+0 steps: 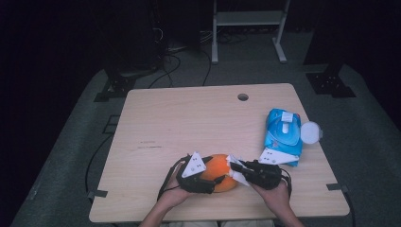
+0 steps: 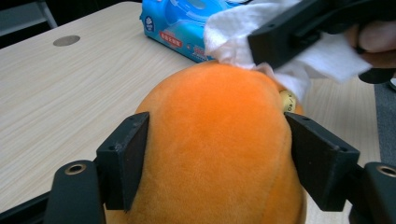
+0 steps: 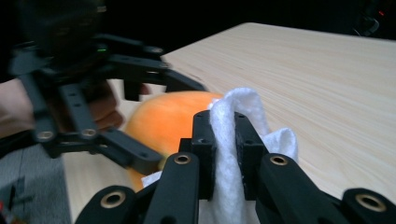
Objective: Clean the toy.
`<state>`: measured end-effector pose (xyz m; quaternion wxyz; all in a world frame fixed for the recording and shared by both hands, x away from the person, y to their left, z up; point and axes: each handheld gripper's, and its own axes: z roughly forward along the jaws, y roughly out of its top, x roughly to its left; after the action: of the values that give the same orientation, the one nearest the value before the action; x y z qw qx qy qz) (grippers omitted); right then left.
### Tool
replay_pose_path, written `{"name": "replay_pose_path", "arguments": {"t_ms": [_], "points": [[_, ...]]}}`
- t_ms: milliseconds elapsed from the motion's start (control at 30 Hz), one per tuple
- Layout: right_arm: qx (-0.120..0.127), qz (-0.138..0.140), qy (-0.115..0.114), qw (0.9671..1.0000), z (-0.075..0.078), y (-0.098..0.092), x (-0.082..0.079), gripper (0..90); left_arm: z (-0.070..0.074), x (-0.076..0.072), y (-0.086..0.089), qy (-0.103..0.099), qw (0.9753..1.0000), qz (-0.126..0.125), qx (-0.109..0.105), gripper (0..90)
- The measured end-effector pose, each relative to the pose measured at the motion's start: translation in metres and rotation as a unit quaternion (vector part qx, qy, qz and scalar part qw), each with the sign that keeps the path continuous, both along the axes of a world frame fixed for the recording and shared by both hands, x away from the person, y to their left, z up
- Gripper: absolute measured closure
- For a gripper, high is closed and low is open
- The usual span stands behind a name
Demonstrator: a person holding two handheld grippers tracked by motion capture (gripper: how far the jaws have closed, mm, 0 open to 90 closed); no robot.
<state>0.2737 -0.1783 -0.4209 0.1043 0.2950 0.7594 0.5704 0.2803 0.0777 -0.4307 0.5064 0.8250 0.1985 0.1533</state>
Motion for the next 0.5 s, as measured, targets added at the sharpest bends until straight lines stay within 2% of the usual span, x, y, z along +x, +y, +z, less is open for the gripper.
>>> {"name": "replay_pose_path", "arguments": {"t_ms": [33, 67, 133, 200, 267, 333, 433, 500], "points": [[-0.006, 0.003, -0.003, 1.0000, 0.001, 0.003, -0.001, 81.0, 0.001, 0.001, 0.001, 0.002, 1.0000, 0.000, 0.003, 24.0], [-0.008, 0.004, -0.001, 1.0000, 0.000, 0.003, 0.000, 81.1, 0.003, 0.001, 0.002, 0.009, 0.9999, 0.003, -0.004, 21.2], [0.003, -0.008, 0.019, 0.9998, -0.006, -0.005, 0.006, 81.2, 0.006, 0.002, 0.004, 0.016, 0.9997, 0.009, -0.018, 16.1], [0.003, -0.012, 0.021, 0.9997, -0.006, -0.008, 0.007, 81.2, 0.008, 0.003, 0.006, 0.025, 0.9993, 0.015, -0.023, 16.1], [-0.002, -0.015, 0.023, 0.9996, -0.005, -0.008, 0.006, 81.2, 0.006, 0.003, 0.005, 0.028, 0.9994, 0.013, -0.016, 19.1], [-0.003, -0.012, 0.014, 0.9998, -0.002, -0.004, 0.003, 81.1, 0.005, 0.002, 0.004, 0.016, 0.9999, 0.004, -0.003, 23.8], [0.002, 0.024, -0.009, 0.9997, 0.007, 0.010, -0.007, 80.9, 0.005, -0.002, -0.002, 0.003, 1.0000, -0.007, 0.002, 24.8], [-0.022, 0.029, -0.024, 0.9990, 0.009, 0.019, -0.009, 81.0, 0.007, -0.003, -0.003, -0.002, 0.9999, -0.004, 0.009, 23.1]]}}
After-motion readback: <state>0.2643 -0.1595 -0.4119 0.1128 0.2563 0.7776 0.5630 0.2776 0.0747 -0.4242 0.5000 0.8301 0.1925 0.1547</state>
